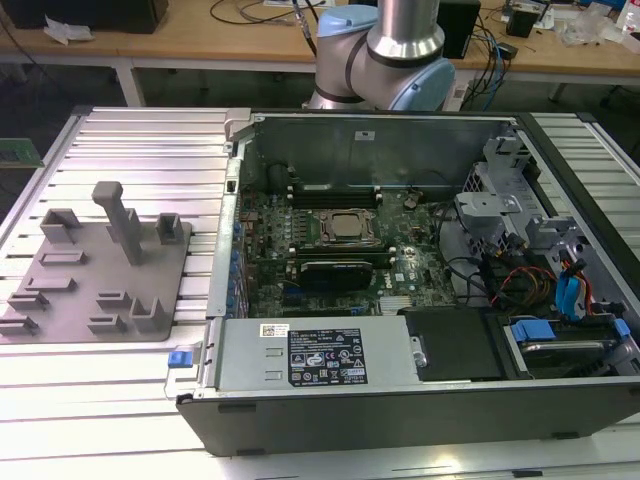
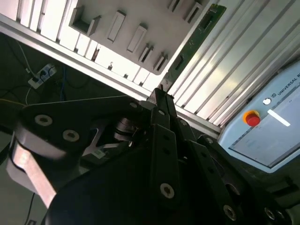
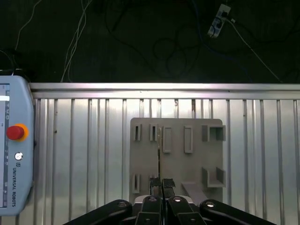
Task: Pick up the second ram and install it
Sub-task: 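Pick up the second ram and move it above second insertion slot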
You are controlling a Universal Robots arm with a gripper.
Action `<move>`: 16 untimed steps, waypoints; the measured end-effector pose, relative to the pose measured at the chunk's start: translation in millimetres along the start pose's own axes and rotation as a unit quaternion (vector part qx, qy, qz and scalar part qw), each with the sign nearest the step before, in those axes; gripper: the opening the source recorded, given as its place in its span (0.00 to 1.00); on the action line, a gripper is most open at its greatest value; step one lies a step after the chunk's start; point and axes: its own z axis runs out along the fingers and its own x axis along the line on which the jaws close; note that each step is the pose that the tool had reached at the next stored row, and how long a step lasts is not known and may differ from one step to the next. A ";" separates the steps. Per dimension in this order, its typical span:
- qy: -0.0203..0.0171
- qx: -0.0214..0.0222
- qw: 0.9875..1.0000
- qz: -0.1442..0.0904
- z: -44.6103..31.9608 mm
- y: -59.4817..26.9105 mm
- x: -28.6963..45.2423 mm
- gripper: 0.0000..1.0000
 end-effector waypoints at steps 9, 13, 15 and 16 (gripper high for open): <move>0.000 0.000 1.000 0.000 -1.4 -14.3 0.1 0.09; 0.000 0.000 1.000 0.000 -2.2 -25.6 0.1 0.09; 0.000 0.000 1.000 0.000 -2.4 -28.6 0.1 0.09; 0.000 0.000 1.000 0.000 -2.6 -31.5 0.1 0.09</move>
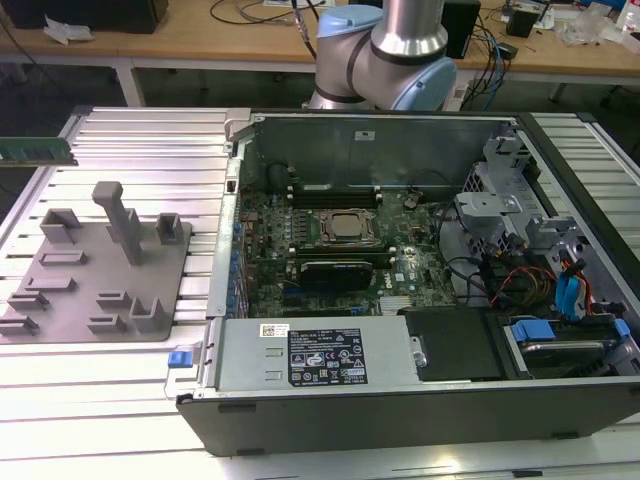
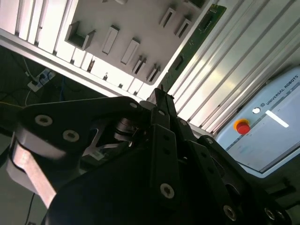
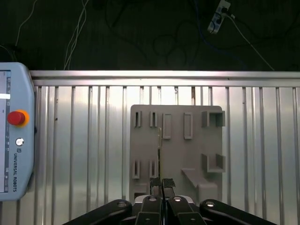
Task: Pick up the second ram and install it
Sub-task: 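Pick up the second ram and move it above second insertion slot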
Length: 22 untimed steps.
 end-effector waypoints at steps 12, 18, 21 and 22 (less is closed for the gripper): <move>0.000 0.000 1.000 0.000 -1.6 -22.4 0.1 0.09; 0.000 0.000 1.000 0.000 -2.4 -32.9 0.2 0.09; 0.000 0.000 1.000 0.000 -3.0 -41.5 0.3 0.09; 0.000 0.000 1.000 0.000 -3.1 -43.2 0.3 0.09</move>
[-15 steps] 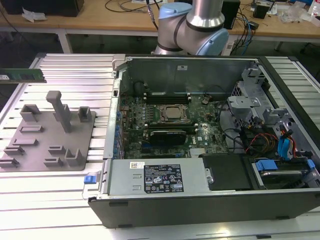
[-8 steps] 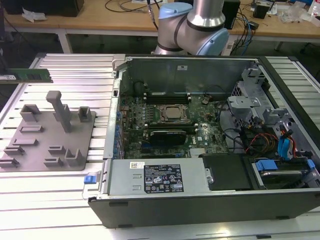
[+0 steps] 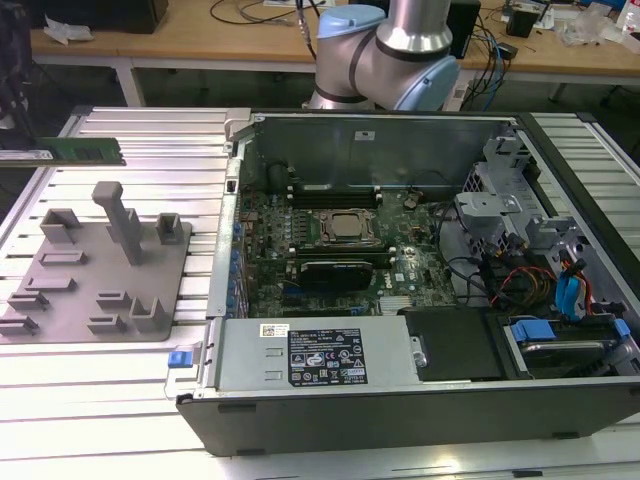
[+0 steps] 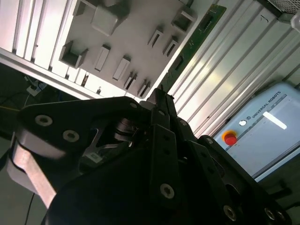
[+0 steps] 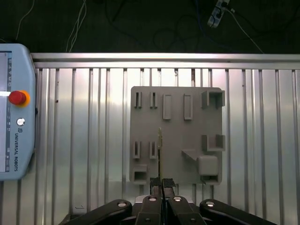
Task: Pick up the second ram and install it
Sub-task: 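Pick up the second ram and move it above second insertion slot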
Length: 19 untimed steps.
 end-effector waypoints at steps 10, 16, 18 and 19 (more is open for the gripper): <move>0.000 0.000 1.000 0.000 -2.6 -34.9 0.1 0.09; 0.000 0.000 1.000 0.000 -3.9 -52.8 0.3 0.09; 0.000 -0.001 1.000 0.000 -4.9 -66.5 0.4 0.09; 0.000 -0.001 1.000 0.000 -5.0 -68.8 0.4 0.09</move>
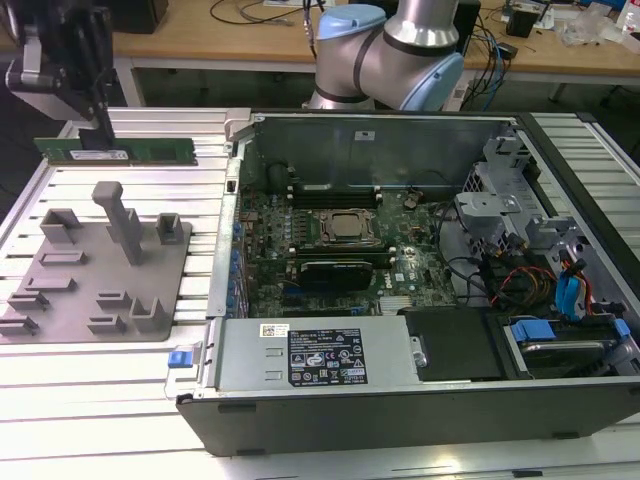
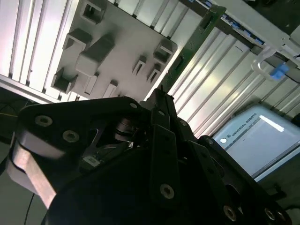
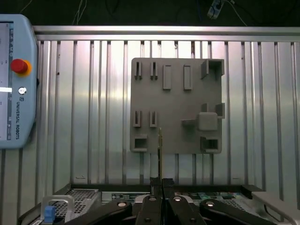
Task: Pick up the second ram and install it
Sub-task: 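Pick up the second ram and move it above second insertion slot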
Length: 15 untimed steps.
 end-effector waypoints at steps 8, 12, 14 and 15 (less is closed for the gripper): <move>0.000 -0.001 1.000 0.000 -3.3 -43.8 0.7 0.09; 0.000 -0.002 1.000 0.000 -4.9 -65.9 1.2 0.09; 0.000 -0.003 1.000 0.000 -6.0 -80.3 1.6 0.09; 0.000 -0.004 1.000 0.000 -6.5 -87.8 1.9 0.09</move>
